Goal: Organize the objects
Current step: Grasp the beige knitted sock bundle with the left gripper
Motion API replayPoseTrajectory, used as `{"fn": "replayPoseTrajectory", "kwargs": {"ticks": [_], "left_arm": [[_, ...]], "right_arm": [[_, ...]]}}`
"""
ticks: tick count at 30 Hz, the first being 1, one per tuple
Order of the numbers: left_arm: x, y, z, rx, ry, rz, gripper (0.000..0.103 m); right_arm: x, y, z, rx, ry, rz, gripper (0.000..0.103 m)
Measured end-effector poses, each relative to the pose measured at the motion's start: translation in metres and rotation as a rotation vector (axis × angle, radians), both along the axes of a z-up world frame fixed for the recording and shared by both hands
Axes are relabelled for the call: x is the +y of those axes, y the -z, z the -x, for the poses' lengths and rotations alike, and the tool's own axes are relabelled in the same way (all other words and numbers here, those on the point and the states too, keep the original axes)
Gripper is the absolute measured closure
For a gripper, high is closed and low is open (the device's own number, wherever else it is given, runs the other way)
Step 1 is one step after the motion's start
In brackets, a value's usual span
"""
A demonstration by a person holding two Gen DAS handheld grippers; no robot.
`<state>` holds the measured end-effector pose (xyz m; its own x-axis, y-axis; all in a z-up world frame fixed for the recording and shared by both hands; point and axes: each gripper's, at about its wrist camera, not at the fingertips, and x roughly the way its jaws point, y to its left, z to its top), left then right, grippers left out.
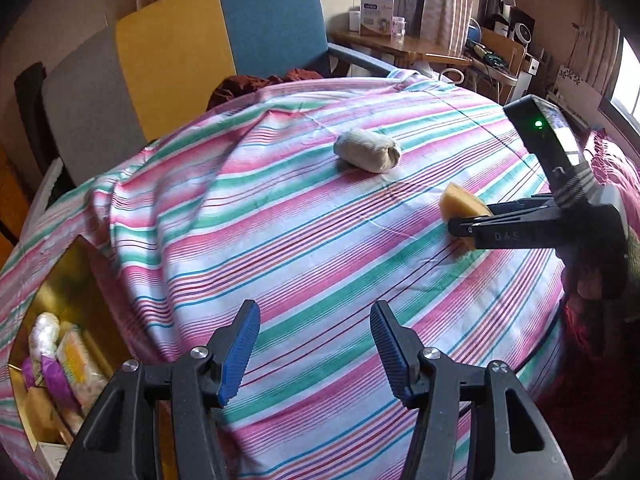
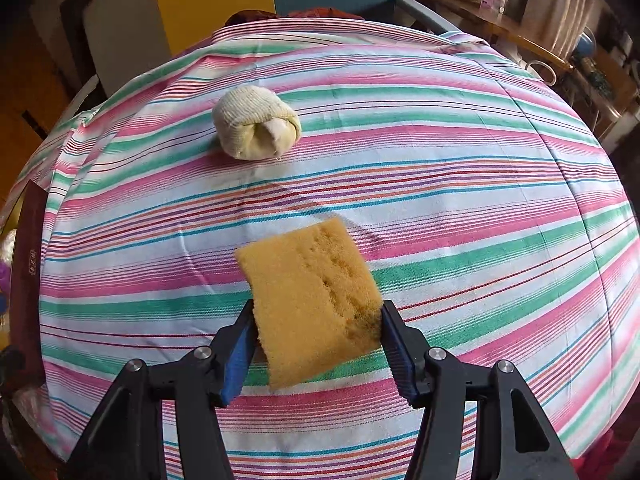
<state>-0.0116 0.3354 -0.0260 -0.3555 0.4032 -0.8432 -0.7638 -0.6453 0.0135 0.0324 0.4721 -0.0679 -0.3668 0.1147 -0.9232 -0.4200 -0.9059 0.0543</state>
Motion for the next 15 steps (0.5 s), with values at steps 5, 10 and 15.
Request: {"fn": "replayPoseTrajectory", "kwargs": {"ticks": [5, 10, 15], "left_arm": [[0.016, 0.016, 0.021, -0.109, -0.026, -0.016, 0.045], [0.034, 0.019, 0.052, -0.231, -0.090, -0.090, 0.046], [0.066, 0.021, 0.078, -0.338, -0.120, -0.163, 0.046]], "right_arm": [[0.002, 0.000, 0.001, 0.002, 0.006, -0.012, 0.043], [0.009, -0.003, -0.002, -0.005, 0.048, -0.044, 0.042], [0.021, 0.001, -0.004, -0.035, 0.099, -0.059, 0.041]]}}
